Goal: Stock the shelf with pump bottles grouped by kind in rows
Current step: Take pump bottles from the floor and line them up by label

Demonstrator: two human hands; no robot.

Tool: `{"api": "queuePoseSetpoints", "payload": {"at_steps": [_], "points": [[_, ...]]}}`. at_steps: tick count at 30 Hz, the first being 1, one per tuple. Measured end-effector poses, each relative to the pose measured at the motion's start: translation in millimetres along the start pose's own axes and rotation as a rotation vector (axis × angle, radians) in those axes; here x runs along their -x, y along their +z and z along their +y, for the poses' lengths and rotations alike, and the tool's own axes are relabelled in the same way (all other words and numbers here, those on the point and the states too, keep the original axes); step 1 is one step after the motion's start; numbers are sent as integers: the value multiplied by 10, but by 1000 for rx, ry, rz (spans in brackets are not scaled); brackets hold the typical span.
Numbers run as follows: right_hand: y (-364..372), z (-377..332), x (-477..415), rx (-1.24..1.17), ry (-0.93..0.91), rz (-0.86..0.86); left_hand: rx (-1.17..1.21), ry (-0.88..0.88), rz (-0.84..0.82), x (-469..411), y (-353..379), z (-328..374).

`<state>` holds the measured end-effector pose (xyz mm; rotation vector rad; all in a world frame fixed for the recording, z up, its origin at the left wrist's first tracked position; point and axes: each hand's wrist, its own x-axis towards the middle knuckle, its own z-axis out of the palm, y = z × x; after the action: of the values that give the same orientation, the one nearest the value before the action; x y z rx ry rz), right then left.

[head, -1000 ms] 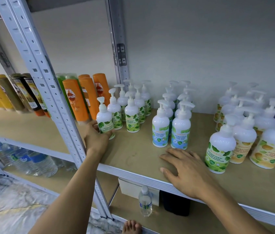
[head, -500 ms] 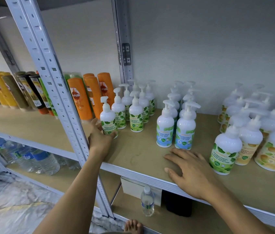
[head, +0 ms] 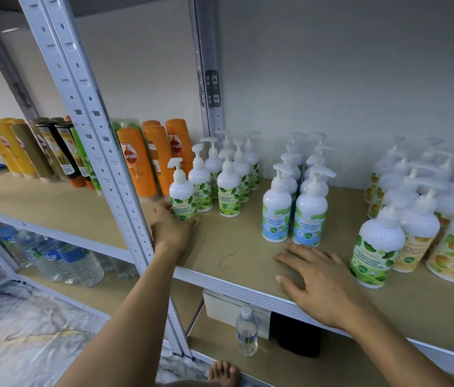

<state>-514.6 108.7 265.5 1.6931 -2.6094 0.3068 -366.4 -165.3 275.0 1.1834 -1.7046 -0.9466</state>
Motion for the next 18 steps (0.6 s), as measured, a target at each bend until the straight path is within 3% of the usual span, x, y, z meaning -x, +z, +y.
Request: {"api": "queuePoseSetpoints", "payload": {"at_steps": [18], "points": [[-17,-9,9,-5,3,6,-21,30,-80,27,-60,-5]]}}
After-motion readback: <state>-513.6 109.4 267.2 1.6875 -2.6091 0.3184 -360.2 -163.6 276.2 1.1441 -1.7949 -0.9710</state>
